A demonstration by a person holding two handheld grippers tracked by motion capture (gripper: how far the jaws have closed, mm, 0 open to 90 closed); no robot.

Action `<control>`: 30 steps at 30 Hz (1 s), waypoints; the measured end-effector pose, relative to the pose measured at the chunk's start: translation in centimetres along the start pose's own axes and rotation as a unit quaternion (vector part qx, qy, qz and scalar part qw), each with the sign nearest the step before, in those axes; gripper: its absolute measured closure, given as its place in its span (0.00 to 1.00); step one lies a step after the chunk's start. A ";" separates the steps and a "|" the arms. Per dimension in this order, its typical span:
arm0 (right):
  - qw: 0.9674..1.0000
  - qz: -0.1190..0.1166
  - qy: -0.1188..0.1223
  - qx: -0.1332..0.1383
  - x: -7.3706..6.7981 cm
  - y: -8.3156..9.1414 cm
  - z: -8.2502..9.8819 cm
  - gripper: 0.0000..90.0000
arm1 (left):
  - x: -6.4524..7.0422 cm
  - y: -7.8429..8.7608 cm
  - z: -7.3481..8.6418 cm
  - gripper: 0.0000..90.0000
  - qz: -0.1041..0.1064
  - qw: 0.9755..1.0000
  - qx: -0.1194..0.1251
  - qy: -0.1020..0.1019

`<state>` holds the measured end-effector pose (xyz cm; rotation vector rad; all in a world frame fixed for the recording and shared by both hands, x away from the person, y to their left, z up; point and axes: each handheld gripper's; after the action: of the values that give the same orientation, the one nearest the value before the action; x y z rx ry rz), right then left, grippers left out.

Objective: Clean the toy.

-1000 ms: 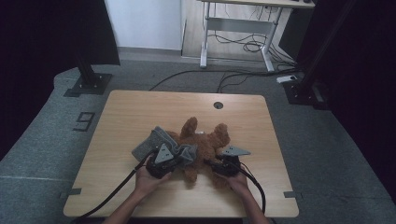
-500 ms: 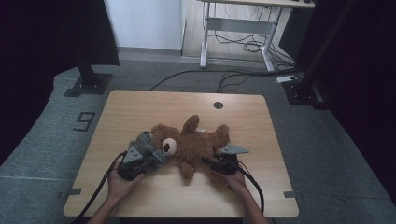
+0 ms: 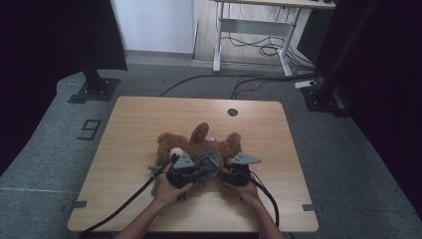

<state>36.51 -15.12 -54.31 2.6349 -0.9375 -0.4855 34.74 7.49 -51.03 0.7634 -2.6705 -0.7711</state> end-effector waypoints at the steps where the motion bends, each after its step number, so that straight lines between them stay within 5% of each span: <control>1: 1.000 0.000 0.000 -0.001 0.0 0.0 0.0 0.71 | -0.1 -0.4 0.2 0.88 0.004 1.000 -0.005 0.005; 8: 1.000 -0.004 0.002 -0.005 -0.1 0.1 0.0 0.71 | -0.8 0.2 1.9 0.88 -0.002 0.999 -0.035 0.005; 22: 1.000 -0.021 0.006 -0.006 -0.1 0.1 0.1 0.71 | -5.1 6.0 4.8 0.88 -0.079 0.996 -0.027 0.033; 30: 1.000 -0.024 0.000 -0.005 0.1 0.1 0.1 0.72 | -4.9 8.0 4.7 0.88 -0.089 0.996 -0.011 0.029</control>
<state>36.47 -15.27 -54.42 2.6543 -0.8704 -0.5002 33.71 17.91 -50.94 1.0123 -2.5637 -0.8063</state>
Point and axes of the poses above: each handheld gripper's, and its own axes: y roughly backward along the jaws, z roughly out of its underside, x roughly to its right, and after that the axes turned 2 degrees about x, right-handed
